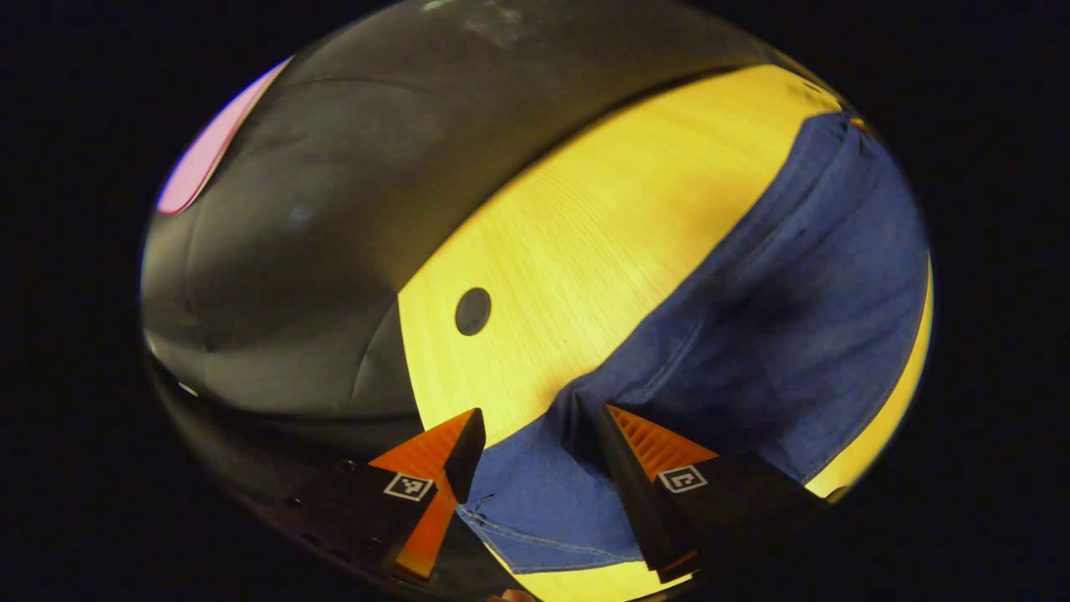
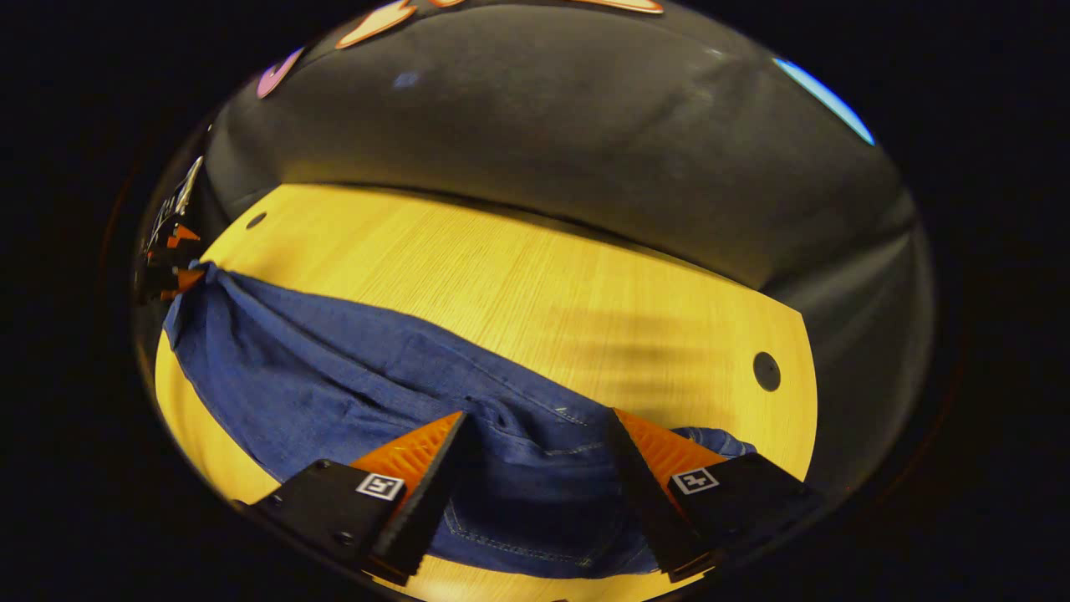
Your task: Grasp the waist and the cuffs of the jeans and fold them to make the two legs overlap; first hold the waist and fold one-third of the jeans toward the cuffs, then hold the cuffs and fold the remaining one-third in the same direction to finish folding.
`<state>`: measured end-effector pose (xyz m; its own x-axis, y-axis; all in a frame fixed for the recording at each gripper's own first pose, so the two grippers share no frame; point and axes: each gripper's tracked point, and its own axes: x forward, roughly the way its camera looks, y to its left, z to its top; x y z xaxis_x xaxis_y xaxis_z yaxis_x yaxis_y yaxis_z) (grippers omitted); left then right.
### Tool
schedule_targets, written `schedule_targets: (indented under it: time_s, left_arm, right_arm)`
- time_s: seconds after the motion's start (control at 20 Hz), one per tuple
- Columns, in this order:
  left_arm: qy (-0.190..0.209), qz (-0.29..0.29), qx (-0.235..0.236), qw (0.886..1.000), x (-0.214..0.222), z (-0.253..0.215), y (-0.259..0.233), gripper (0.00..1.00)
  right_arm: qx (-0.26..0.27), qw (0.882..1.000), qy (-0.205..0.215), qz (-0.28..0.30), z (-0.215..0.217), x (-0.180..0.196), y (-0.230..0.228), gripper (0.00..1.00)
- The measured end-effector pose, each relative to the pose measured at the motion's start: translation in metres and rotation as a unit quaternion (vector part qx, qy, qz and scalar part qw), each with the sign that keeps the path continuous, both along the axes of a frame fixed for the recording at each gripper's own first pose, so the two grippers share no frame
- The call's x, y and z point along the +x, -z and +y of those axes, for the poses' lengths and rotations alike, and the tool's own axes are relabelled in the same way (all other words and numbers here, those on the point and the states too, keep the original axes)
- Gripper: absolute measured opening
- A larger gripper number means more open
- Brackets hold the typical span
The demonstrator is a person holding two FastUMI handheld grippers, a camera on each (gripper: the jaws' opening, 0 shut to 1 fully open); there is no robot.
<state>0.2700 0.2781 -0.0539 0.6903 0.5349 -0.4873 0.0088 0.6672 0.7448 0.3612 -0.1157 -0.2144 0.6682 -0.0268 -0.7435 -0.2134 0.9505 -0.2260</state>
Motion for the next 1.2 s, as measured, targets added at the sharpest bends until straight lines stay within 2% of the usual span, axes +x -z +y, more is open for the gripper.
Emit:
schedule_targets:
  time_s: [0.05,0.1,0.15,0.35,0.45,0.6,0.8,0.95,1.05,1.15,1.2]
  left_arm:
    - [-0.003,-0.029,-0.007,1.0,0.001,-0.001,-0.005,0.86]
    - [-0.006,-0.056,-0.015,0.998,-0.001,-0.001,-0.008,1.0]
    - [-0.009,-0.08,-0.029,0.996,0.001,-0.001,-0.006,0.93]
    - [-0.023,-0.139,-0.107,0.984,0.0,0.0,0.004,0.94]
    - [-0.029,-0.162,-0.144,0.976,0.0,0.003,0.009,0.94]
    - [-0.042,-0.176,-0.174,0.968,0.003,0.0,0.005,0.94]
    - [-0.055,-0.192,-0.199,0.959,0.006,-0.002,0.001,0.94]
    - [-0.039,-0.222,-0.216,0.95,0.009,-0.009,-0.013,0.94]
    - [-0.035,-0.234,-0.21,0.949,0.008,-0.01,-0.015,0.94]
    - [-0.034,-0.24,-0.2,0.949,0.008,-0.012,-0.018,0.94]
    - [-0.035,-0.244,-0.199,0.948,0.009,-0.013,-0.019,0.93]
  right_arm:
    - [0.021,1.0,0.014,-0.01,-0.002,-0.003,-0.011,1.0]
    - [0.04,0.999,0.022,-0.023,-0.006,-0.005,-0.023,1.0]
    - [0.051,0.998,0.03,-0.034,-0.015,-0.009,-0.035,1.0]
    - [0.038,0.995,0.062,-0.062,-0.086,-0.046,-0.071,1.0]
    - [0.006,0.996,0.072,-0.056,-0.131,-0.068,-0.074,1.0]
    - [0.008,0.995,0.094,-0.033,-0.166,-0.094,-0.062,1.0]
    - [0.043,0.993,0.112,-0.002,-0.177,-0.103,-0.027,1.0]
    - [0.062,0.992,0.109,0.024,-0.175,-0.105,0.007,0.99]
    - [0.068,0.991,0.112,0.029,-0.174,-0.104,0.018,0.96]
    - [0.075,0.99,0.112,0.028,-0.174,-0.103,0.021,0.98]
    - [0.078,0.99,0.11,0.028,-0.174,-0.103,0.022,0.95]
